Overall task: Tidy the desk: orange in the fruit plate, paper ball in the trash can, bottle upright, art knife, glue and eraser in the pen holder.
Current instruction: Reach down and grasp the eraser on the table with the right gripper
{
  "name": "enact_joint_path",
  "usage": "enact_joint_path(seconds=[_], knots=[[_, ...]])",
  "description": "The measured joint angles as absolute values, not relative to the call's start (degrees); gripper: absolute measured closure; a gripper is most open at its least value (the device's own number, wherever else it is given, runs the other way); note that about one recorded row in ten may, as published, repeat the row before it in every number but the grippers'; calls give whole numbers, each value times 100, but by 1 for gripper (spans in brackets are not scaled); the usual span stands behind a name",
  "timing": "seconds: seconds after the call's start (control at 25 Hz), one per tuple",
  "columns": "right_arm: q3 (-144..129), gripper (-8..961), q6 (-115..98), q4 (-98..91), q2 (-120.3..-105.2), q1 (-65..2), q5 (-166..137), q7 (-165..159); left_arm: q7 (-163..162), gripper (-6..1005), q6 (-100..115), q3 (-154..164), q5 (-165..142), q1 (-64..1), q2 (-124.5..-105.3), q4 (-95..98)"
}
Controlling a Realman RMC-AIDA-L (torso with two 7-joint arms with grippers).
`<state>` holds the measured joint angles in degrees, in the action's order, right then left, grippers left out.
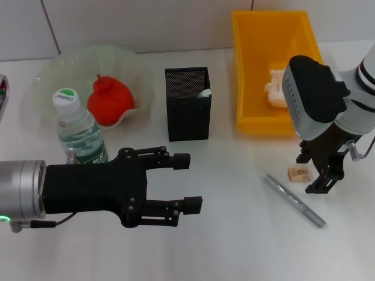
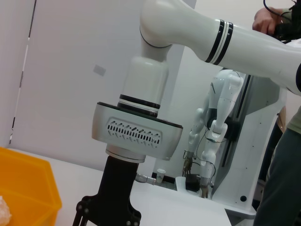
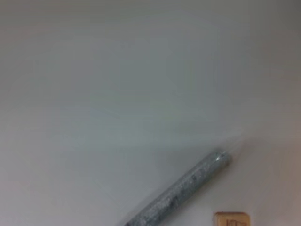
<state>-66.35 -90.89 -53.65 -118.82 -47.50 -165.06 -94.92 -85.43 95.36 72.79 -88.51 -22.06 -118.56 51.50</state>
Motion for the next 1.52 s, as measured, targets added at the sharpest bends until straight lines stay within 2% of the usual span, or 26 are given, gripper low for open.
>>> enact_joint_path(seconds=[1.52], knots=[[-6688,389,-8855,-5202,-11909,-4751,-16506,-9483,-8543,197,9554,7286,-8852,-2244,-11856,5150]])
